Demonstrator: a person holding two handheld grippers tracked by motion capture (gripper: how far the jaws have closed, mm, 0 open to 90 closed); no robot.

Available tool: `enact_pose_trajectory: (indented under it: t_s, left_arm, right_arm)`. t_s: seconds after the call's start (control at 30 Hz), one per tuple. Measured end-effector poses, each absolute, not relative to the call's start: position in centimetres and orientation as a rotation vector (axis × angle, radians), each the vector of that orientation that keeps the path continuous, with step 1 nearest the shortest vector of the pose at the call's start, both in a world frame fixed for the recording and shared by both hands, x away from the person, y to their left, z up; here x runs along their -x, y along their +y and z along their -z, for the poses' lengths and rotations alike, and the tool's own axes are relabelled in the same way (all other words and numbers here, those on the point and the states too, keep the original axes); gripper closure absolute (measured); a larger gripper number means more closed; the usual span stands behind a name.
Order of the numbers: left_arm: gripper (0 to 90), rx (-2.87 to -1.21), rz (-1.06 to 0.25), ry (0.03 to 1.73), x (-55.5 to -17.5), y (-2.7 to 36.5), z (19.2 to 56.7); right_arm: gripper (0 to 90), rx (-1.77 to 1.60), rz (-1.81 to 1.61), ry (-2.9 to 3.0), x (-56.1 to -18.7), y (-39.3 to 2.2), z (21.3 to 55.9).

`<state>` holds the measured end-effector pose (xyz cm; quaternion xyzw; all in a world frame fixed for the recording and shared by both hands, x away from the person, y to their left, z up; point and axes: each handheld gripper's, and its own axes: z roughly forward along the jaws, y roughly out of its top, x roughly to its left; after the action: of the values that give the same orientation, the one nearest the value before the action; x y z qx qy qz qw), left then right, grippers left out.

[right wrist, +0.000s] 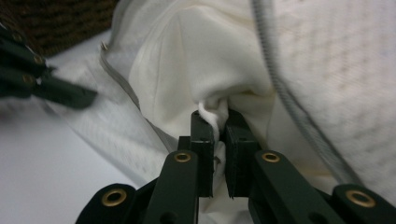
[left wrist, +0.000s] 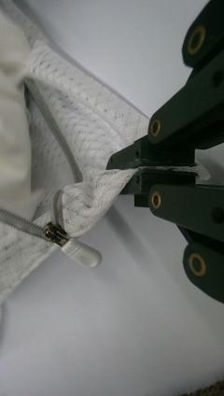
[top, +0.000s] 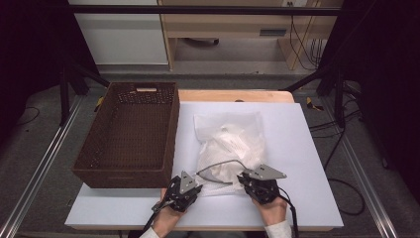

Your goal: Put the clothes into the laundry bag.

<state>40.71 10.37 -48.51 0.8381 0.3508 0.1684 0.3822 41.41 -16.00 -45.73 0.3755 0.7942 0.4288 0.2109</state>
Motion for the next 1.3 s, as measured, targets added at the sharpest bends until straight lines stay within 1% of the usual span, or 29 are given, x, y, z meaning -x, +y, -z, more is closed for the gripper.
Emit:
enact_pose_trajectory:
  t_s: [0.03,0.1,0.2,0.43,0.53,0.6,0.67,0.8,0.83,0.9,0.97,1.1,1.17,1.2,1.3]
  left_arm:
    - [87.7,-2.144,-0.417,0.889,-40.6,10.3,48.4]
    - [87.7,-2.164,-0.435,0.869,-40.2,10.1,48.4]
    - [87.7,-2.18,-0.444,0.849,-39.7,10.2,48.2]
    - [87.8,-2.181,-0.424,0.844,-39.3,11.3,48.0]
    - [87.7,-2.181,-0.429,0.838,-39.3,11.2,48.1]
    - [87.6,-2.175,-0.425,0.841,-39.3,11.2,48.2]
    - [87.5,-2.16,-0.417,0.851,-39.5,11.4,48.2]
    - [87.2,-2.146,-0.415,0.857,-39.6,11.4,48.2]
    - [87.2,-2.146,-0.416,0.857,-39.6,11.4,48.2]
    - [87.1,-2.142,-0.428,0.857,-39.6,11.4,48.3]
    - [87.2,-2.143,-0.425,0.871,-39.6,11.3,48.3]
    - [87.3,-2.149,-0.427,0.873,-39.6,11.2,48.4]
    - [87.2,-2.15,-0.422,0.874,-39.7,11.2,48.4]
    - [87.2,-2.151,-0.419,0.875,-39.7,11.2,48.4]
    - [87.3,-2.15,-0.42,0.874,-39.7,11.1,48.3]
  right_arm:
    - [84.3,-1.039,-1.2,2.214,-41.8,-15.4,45.5]
    - [84.4,-1.051,-1.183,2.21,-42.9,-14.1,45.6]
    - [84.8,-1.109,-1.096,2.185,-44.8,-12.8,46.8]
    - [85.1,-1.188,-1.004,2.024,-47.3,-13.9,48.0]
    - [83.4,-1.175,-1.036,2.016,-47.6,-14.1,48.4]
    - [79.4,-1.138,-1.047,2.047,-47.2,-14.2,48.3]
    - [72.9,-1.149,-1.097,2.078,-46.5,-14.8,47.6]
    - [53.1,-1.102,-1.167,2.076,-43.8,-16.5,45.6]
    - [50.2,-1.094,-1.185,2.069,-43.2,-16.9,45.4]
    - [47.1,-1.098,-1.209,2.078,-41.9,-17.8,45.2]
    - [46.8,-1.117,-1.179,2.121,-41.2,-18.3,45.8]
    - [56.7,-1.178,-1.092,2.214,-41.9,-18.0,47.8]
    - [60.9,-1.171,-1.098,2.221,-42.6,-17.5,48.0]
    - [64.4,-1.173,-1.096,2.22,-43.0,-17.3,48.0]
    - [82.6,-1.167,-1.063,2.226,-43.8,-16.6,47.8]
